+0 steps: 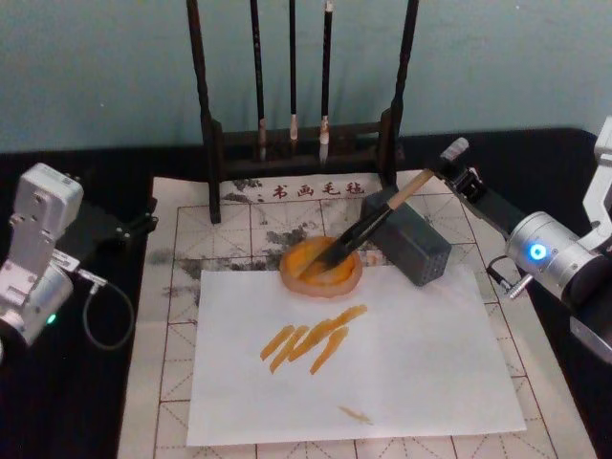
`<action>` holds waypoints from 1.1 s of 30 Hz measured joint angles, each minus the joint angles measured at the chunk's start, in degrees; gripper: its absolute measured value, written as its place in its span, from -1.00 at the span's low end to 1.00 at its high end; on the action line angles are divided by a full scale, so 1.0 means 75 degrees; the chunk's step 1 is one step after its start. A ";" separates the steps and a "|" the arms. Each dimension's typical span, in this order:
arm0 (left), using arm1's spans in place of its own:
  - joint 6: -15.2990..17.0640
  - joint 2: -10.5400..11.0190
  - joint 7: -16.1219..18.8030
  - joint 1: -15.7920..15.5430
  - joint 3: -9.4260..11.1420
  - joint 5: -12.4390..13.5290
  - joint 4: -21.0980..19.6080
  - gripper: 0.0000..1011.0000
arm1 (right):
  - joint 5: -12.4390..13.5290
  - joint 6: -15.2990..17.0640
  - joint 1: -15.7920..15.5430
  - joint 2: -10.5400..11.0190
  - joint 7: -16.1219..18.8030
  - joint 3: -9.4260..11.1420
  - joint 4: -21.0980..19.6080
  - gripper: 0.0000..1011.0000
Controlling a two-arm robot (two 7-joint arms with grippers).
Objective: Pick up the brush from the inkstone, write on the paper, then place the brush back to its original position.
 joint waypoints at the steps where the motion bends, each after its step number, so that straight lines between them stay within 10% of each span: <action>1: 0.0000 0.0000 0.0000 0.0000 0.0000 -0.0001 0.0000 0.98 | -0.0001 0.0008 -0.0004 0.0002 -0.0001 0.0000 0.0000 -0.60; 33: 0.0000 0.0000 0.0000 0.0000 -0.0001 0.0000 0.0000 0.98 | 0.0102 0.0183 0.0081 -0.0003 -0.0316 -0.0061 0.0190 -0.60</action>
